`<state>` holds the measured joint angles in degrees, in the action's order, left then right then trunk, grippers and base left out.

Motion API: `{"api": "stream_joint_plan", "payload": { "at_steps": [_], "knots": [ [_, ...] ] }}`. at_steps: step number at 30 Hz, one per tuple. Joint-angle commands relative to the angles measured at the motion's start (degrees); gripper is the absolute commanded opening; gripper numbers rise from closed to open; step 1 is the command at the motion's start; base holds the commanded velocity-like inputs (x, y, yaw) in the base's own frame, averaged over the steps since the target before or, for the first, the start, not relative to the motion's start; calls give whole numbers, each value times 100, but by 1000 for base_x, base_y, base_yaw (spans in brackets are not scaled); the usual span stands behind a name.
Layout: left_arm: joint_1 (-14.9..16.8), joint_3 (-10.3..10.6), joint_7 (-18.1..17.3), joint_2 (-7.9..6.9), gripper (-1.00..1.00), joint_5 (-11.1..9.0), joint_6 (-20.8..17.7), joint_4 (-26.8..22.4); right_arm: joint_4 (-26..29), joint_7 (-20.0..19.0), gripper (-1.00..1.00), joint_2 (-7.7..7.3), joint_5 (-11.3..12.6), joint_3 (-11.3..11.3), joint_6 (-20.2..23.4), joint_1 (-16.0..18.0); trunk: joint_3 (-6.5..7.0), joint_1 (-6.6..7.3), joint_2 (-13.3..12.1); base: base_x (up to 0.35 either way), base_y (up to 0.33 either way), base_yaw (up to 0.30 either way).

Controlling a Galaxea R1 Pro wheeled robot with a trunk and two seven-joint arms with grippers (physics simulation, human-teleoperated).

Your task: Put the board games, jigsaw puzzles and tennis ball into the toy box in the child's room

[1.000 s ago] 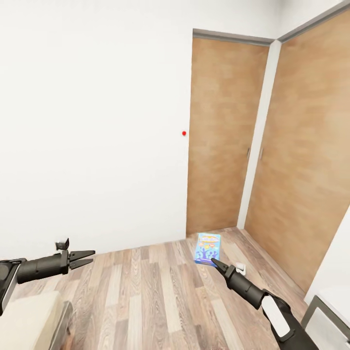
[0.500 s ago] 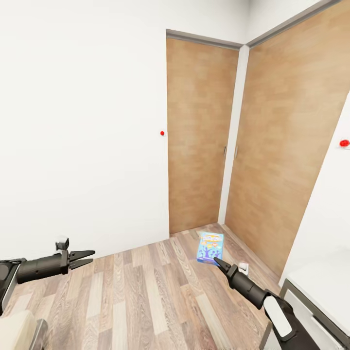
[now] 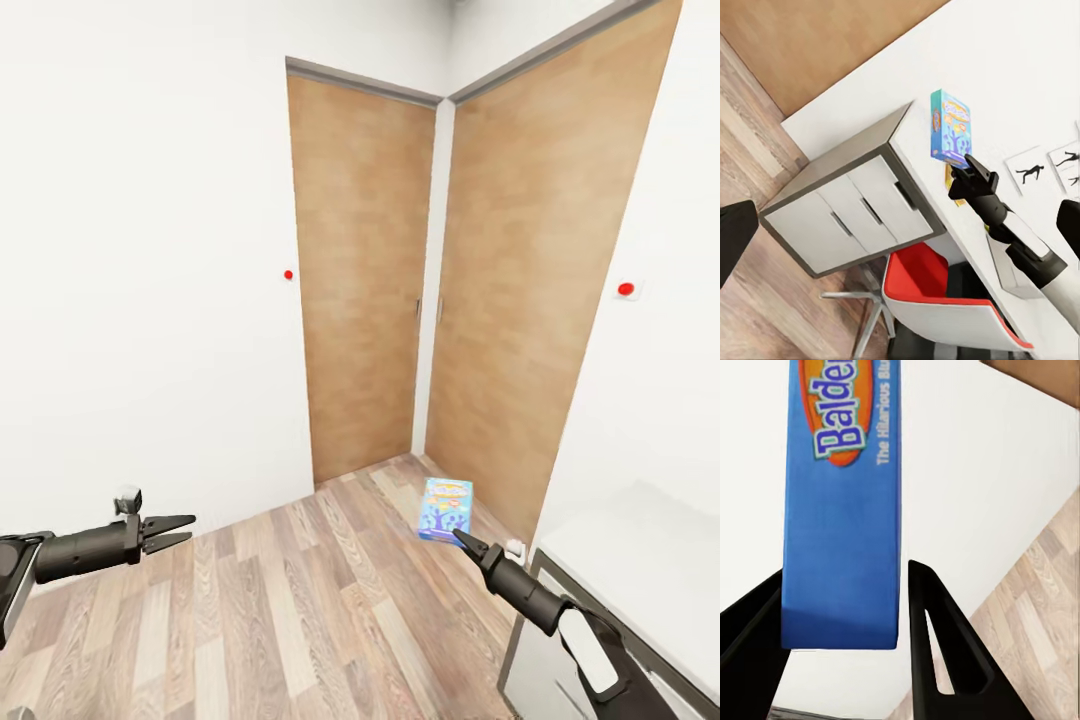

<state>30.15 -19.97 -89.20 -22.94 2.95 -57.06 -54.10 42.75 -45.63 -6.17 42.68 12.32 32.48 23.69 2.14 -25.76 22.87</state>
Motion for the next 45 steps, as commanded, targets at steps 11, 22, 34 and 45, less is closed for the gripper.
{"api": "stream_joint_plan", "payload": {
  "at_steps": [11,22,34,45],
  "knots": [
    [0,-7,-36,0,100,30,-60,-4,-3,-7,-100,-55,48,16,48,4,-2,-2,5,0,0,-281],
    [0,1,-36,-1,100,30,-60,-4,22,-7,-100,-158,39,16,45,4,-2,-2,5,0,0,-281],
    [20,-19,-47,-32,100,28,-56,-4,438,-4,-100,-513,15,10,92,4,-26,-2,5,0,0,-264],
    [705,-25,154,-63,100,114,-105,-12,1816,507,-100,-998,-1,198,1155,65,-106,-2,5,0,0,-174]
  ]
}}
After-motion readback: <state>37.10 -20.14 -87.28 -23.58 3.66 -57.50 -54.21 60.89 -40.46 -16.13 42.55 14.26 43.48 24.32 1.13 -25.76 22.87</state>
